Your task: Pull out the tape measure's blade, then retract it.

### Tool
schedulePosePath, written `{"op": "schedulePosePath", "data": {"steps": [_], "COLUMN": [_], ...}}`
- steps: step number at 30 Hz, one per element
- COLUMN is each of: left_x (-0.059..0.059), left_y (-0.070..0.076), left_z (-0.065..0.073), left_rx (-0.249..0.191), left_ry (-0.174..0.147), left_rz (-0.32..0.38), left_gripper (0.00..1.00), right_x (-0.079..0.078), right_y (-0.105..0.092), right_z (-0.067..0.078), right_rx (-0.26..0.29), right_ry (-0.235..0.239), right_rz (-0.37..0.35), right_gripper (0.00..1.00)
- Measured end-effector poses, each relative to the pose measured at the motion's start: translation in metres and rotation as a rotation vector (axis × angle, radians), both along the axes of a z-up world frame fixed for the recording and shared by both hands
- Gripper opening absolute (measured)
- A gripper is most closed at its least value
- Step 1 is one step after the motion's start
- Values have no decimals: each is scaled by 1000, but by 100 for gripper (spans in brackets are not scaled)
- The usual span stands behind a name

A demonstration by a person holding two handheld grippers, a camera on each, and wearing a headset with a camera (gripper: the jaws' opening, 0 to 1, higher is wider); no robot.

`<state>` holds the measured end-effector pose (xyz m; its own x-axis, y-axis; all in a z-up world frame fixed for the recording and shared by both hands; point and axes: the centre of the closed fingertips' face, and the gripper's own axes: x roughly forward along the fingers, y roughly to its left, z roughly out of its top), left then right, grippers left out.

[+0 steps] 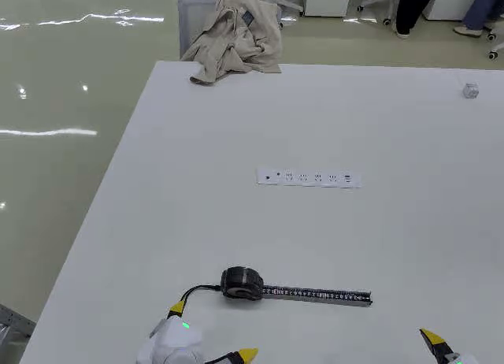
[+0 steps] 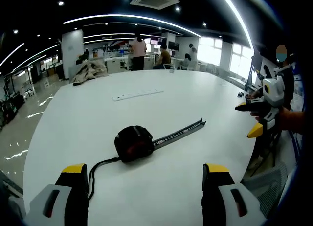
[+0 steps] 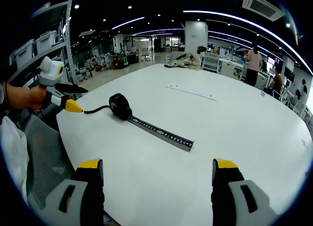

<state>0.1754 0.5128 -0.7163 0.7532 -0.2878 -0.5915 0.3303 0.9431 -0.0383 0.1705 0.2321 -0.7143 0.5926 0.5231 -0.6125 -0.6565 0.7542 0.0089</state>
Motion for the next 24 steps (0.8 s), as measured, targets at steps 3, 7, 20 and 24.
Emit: {"op": "schedulePosePath", "data": {"steps": [3, 7, 20, 24], "left_x": [5, 14, 41, 46], "left_y": [-4, -8, -7, -7], "left_z": [-7, -12, -22, -28], "left_rx": [-3, 3, 13, 9], "left_ry": [19, 25, 32, 47], "left_rz": [-1, 15, 99, 115], "left_gripper": [95, 96, 94, 94], "right_x": [3, 9, 25, 30], "right_y": [0, -1, -2, -5], "right_z": [-4, -8, -26, -32], "right_rx": [-10, -26, -88, -111], "right_ry": [5, 14, 35, 40], "right_rz": [15, 34, 130, 171], "right_gripper": [95, 95, 94, 94]}}
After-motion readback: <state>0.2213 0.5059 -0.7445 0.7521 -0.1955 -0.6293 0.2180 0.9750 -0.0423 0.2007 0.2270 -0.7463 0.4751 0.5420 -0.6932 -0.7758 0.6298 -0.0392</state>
